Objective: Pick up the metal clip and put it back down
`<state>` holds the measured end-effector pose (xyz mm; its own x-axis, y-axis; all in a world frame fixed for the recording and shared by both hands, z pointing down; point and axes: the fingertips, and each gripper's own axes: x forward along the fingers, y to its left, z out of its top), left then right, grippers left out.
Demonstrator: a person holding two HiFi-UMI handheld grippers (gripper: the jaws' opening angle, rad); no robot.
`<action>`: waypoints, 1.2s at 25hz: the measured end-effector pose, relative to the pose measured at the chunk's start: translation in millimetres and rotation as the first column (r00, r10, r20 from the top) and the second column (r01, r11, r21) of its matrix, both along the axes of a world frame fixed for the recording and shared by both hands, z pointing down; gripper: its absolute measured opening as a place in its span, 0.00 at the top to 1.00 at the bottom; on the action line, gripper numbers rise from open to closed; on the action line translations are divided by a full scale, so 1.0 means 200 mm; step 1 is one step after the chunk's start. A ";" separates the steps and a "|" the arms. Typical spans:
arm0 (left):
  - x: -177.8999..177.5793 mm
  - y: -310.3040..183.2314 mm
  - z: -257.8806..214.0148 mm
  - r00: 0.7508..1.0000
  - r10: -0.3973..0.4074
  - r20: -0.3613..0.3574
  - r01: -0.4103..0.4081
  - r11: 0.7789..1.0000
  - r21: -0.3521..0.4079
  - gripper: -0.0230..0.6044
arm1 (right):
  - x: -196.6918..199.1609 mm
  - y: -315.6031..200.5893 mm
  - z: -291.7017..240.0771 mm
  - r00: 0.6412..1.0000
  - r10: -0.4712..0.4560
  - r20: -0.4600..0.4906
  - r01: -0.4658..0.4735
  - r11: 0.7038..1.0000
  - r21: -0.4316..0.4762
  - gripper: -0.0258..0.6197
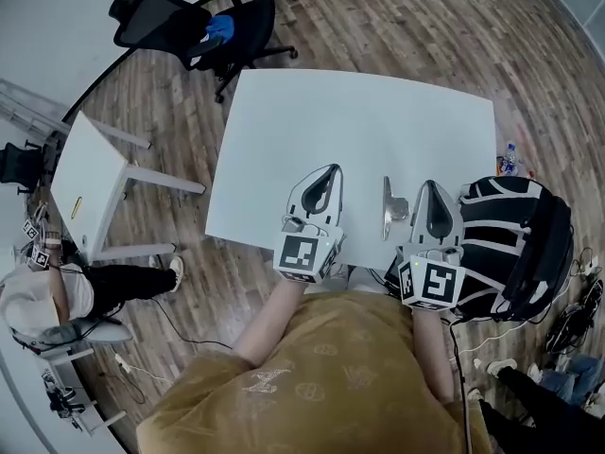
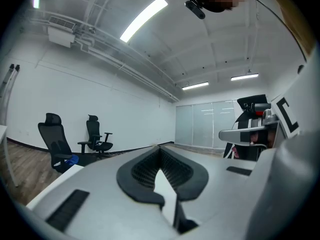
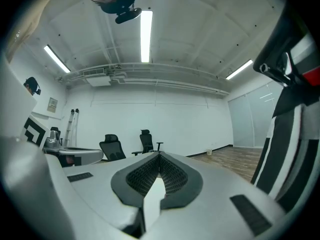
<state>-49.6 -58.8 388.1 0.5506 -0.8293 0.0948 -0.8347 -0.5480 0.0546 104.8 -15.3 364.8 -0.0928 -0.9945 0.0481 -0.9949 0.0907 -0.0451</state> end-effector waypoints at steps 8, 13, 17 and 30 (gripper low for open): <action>-0.03 0.00 -0.01 1.000 -0.003 0.009 0.003 1.000 -0.001 0.96 | 0.01 -0.01 -0.01 1.000 0.014 0.009 -0.014 1.000 -0.008 0.95; -0.04 -0.02 -0.01 0.999 -0.010 0.032 0.010 1.000 0.003 0.96 | 0.03 -0.01 -0.02 1.000 0.024 0.016 -0.023 1.000 -0.006 0.95; -0.05 -0.03 -0.02 0.999 -0.013 0.047 0.012 1.000 0.010 0.96 | 0.04 -0.03 -0.02 1.000 0.024 0.016 -0.024 1.000 -0.005 0.95; -0.04 -0.05 -0.02 0.999 -0.021 0.048 0.021 1.000 0.001 0.96 | 0.04 -0.05 0.00 0.999 0.002 0.041 -0.001 1.000 -0.015 0.95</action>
